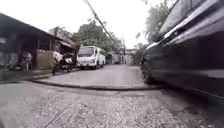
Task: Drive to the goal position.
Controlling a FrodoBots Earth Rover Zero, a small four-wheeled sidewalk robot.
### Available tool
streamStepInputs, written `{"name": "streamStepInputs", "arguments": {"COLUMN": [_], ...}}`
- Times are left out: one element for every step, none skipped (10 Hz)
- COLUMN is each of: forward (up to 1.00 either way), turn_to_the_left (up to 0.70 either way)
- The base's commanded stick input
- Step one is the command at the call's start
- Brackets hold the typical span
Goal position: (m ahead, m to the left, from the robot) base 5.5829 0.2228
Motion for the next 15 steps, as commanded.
{"name": "streamStepInputs", "arguments": {"forward": [0.7, 0.7, 0.7, 0.7, 0.7, 0.7, 0.7, 0.66, 0.5, 0.5, 0.5, 0.5, 0.5, 0.5, 0.5], "turn_to_the_left": [-0.1, -0.27, -0.18, 0.0, 0.0, 0.0, 0.0, 0.0, 0.0, 0.0, 0.0, 0.0, 0.0, 0.0, 0.04]}}
